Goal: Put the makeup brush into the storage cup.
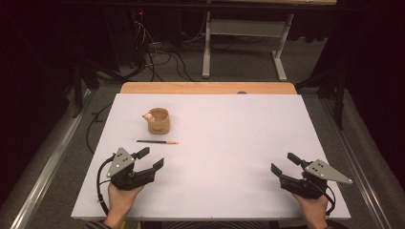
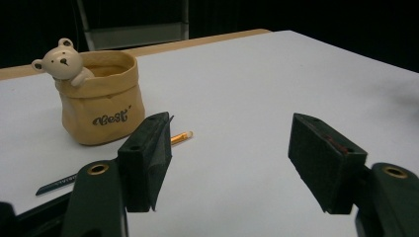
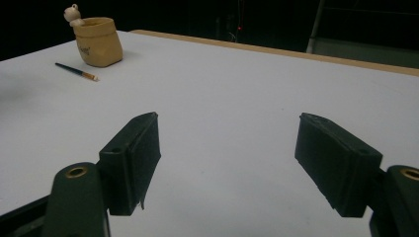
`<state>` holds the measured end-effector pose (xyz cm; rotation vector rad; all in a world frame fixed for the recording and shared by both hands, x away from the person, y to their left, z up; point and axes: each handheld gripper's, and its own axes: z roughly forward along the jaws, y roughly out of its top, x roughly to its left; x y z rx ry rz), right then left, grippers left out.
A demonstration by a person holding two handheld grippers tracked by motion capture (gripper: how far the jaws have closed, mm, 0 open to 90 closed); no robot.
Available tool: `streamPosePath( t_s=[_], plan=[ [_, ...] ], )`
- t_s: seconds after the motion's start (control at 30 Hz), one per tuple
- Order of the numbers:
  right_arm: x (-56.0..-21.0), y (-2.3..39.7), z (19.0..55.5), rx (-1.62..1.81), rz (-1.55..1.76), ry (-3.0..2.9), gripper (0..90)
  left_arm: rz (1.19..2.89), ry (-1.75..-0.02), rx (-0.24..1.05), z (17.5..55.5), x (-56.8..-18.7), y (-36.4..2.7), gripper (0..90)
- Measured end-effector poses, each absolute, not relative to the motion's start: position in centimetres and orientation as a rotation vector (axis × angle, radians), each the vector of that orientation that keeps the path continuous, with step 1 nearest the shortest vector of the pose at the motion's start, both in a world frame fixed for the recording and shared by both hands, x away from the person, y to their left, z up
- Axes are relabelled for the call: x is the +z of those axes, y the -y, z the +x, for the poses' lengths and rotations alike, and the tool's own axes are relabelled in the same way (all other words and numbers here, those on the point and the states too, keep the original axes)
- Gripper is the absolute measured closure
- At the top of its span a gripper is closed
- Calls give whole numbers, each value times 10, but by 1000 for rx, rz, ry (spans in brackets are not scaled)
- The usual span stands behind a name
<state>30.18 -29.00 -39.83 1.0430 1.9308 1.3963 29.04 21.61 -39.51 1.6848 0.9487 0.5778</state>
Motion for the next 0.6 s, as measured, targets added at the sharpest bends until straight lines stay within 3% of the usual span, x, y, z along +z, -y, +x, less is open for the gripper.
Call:
streamPosePath(
  t_s=[0.6],
  plan=[
    [-398,290,301,1397,1043,-1926,274,1681,-954,577,289,-395,-218,337]
  ],
)
